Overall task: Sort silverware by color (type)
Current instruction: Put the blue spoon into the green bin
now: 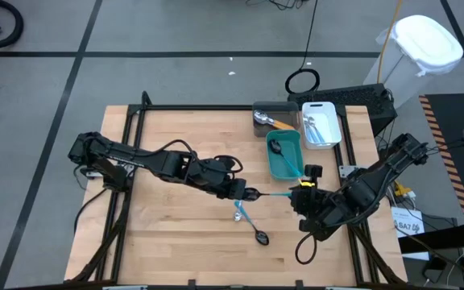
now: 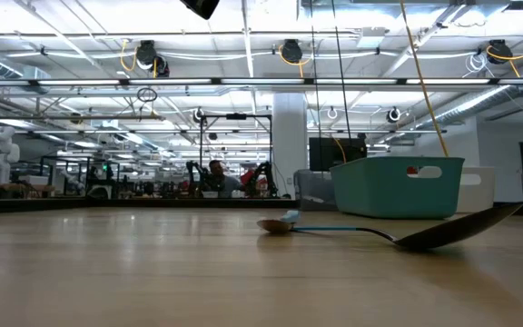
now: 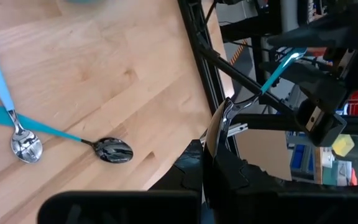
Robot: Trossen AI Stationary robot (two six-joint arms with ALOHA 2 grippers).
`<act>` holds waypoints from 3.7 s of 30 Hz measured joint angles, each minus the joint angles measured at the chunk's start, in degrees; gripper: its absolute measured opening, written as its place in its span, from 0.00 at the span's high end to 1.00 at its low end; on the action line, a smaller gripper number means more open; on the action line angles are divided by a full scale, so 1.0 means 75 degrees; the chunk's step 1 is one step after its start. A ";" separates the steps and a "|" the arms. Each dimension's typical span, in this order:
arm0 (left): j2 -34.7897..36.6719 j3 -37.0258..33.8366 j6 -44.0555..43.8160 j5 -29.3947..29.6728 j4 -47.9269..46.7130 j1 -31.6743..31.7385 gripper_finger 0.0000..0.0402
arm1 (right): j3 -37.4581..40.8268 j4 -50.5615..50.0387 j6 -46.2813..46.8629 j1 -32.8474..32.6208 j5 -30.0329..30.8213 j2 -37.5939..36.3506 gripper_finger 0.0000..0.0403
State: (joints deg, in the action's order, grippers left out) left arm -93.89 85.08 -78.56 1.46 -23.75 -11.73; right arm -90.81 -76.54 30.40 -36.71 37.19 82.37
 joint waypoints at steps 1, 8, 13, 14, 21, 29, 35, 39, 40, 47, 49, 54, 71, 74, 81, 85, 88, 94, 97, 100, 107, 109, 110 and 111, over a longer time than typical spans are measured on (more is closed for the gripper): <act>0.0000 0.0000 0.0003 -0.0011 -0.0003 0.0000 0.99 | 0.0000 0.0054 0.0000 0.0000 -0.0011 0.0000 0.79; 0.0000 0.0000 0.0120 -0.0183 -0.0018 0.0006 0.99 | 0.0001 0.0247 0.0028 0.0000 -0.0426 0.0037 0.87; 0.0000 -0.0003 0.0148 -0.0543 -0.0058 0.0012 0.99 | 0.0001 0.0379 0.0256 -0.0006 -0.0443 0.0134 0.87; 0.0000 -0.0003 0.0149 -0.0562 -0.0063 0.0012 0.99 | 0.0001 0.0410 0.0256 -0.0006 -0.0442 0.0147 0.87; 0.0012 -0.0006 0.0341 -0.0498 0.0063 -0.0003 0.85 | 0.0001 0.0507 0.0286 -0.0009 -0.0584 0.0166 0.87; 0.0012 -0.0006 0.0278 -0.0072 0.0146 -0.0012 0.56 | 0.0004 0.0488 0.0291 0.0000 -0.0947 0.0172 0.87; 0.0012 -0.0006 0.0446 -0.0033 0.0259 -0.0012 0.50 | 0.0007 0.0504 0.0304 -0.0009 -0.1553 0.0163 0.87; 0.0012 -0.0006 0.0719 0.0043 0.0273 0.0034 0.50 | 0.0007 0.0483 0.0284 -0.0017 -0.2042 0.0132 0.87; 0.0012 -0.0006 0.0757 0.0043 0.0323 0.0074 0.50 | 0.0007 0.0483 0.0312 -0.0017 -0.2198 0.0126 0.87; 0.0009 0.0622 0.1487 0.0043 0.0482 0.0402 0.50 | 0.0007 0.0464 0.0706 -0.0168 -0.2407 -0.0009 0.87; 0.0024 0.1043 0.1813 0.0197 0.0160 0.0514 0.50 | 0.0007 0.0459 0.0818 -0.0228 -0.2407 -0.0060 0.87; 0.0003 0.2315 0.2656 0.0993 -0.1563 0.0748 0.50 | 0.0007 0.0440 0.1060 -0.0399 -0.2404 -0.0275 0.87; 0.0015 0.4470 0.5869 0.1586 -0.3716 0.0482 0.50 | 0.0007 -0.1544 0.3971 -0.0979 -0.1926 -0.0793 0.87; -0.0032 0.4472 0.6013 0.1584 -0.3776 0.0289 0.50 | 0.0007 -0.1823 0.4420 -0.0979 -0.1920 -0.0804 0.87; -0.0254 0.4472 0.6086 0.1619 -0.4090 -0.0145 0.50 | 0.0007 -0.1798 0.5143 -0.0745 -0.1538 -0.0799 0.87; -0.0291 0.4470 0.6588 0.2330 -0.3988 -0.0489 0.50 | 0.0007 -0.1799 0.5644 -0.0469 -0.1272 -0.0802 0.87; -0.0313 0.4470 0.6931 0.2311 -0.3804 -0.0600 0.50 | 0.0007 -0.1796 0.5958 -0.0176 -0.1152 -0.0827 0.87; -0.0315 0.4470 0.7580 0.1514 -0.3450 -0.0380 0.50 | 0.0007 -0.1802 0.6408 0.0561 -0.1008 -0.0930 0.87; -0.0321 0.4470 0.7750 0.1484 -0.3524 -0.0286 0.50 | 0.0007 -0.1773 0.6470 0.0904 -0.0976 -0.0964 0.87; -0.0315 0.4470 0.7921 0.1465 -0.3424 -0.0162 0.50 | 0.0007 -0.1730 0.6471 0.1202 -0.0976 -0.0968 0.87; -0.0318 0.4470 0.8203 0.1462 -0.3664 -0.0052 0.50 | 0.0007 -0.1715 0.6854 0.1668 -0.0945 -0.0965 0.87; -0.0307 0.4266 0.8271 0.1574 -0.3616 -0.0122 0.50 | 0.0008 -0.1718 0.6986 0.1735 -0.0939 -0.0965 0.87; -0.0290 0.4022 0.8262 0.1777 -0.3498 -0.0158 0.50 | 0.0008 -0.1711 0.7057 0.1751 -0.0933 -0.0962 0.87; -0.0275 0.3705 0.8134 0.1911 -0.3291 -0.0178 0.50 | 0.0011 -0.1665 0.7103 0.1768 -0.0931 -0.0938 0.87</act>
State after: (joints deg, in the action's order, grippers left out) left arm -95.95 112.86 -17.56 15.80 -48.43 -13.06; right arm -90.73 -89.03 83.67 -23.45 30.21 75.33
